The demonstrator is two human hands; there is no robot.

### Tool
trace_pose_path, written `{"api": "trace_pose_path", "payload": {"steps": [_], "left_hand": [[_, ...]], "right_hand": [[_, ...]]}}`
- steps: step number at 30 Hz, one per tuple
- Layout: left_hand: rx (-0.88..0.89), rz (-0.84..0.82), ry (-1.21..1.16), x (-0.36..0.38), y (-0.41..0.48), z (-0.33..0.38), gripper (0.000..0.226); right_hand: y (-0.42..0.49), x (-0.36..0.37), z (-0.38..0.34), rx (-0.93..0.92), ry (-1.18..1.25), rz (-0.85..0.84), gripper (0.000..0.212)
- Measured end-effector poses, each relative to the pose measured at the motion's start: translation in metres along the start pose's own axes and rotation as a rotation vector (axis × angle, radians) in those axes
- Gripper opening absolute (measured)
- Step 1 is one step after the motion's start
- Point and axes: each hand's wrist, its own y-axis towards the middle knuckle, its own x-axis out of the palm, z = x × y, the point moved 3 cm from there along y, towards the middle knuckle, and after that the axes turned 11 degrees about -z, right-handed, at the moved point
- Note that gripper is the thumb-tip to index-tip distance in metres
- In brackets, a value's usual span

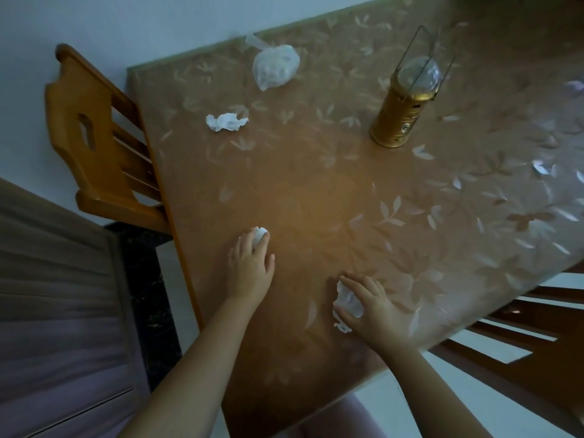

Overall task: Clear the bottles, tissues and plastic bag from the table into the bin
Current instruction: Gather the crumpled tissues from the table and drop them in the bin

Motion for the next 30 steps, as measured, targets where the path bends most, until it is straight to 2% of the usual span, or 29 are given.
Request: {"api": "trace_pose_path", "payload": {"steps": [10,14,19,23,30], "left_hand": [[0.042,0.105,-0.070,0.006,-0.015,0.004,0.028],[0.032,0.096,-0.130,0.015,-0.027,0.005,0.025],[0.014,0.066,-0.226,0.021,-0.042,0.014,0.026],[-0.004,0.046,-0.281,0.023,-0.049,0.022,0.023],[-0.048,0.067,-0.521,0.019,-0.067,0.050,0.025]], "right_hand": [[0.001,0.006,0.009,0.035,-0.076,0.069,0.039],[0.000,0.007,0.009,0.052,-0.064,0.124,0.033],[0.000,0.014,0.010,0.079,0.032,0.137,0.033],[0.001,0.019,0.012,0.105,0.099,0.119,0.018],[-0.006,0.005,0.000,0.115,0.188,0.164,0.013]]}}
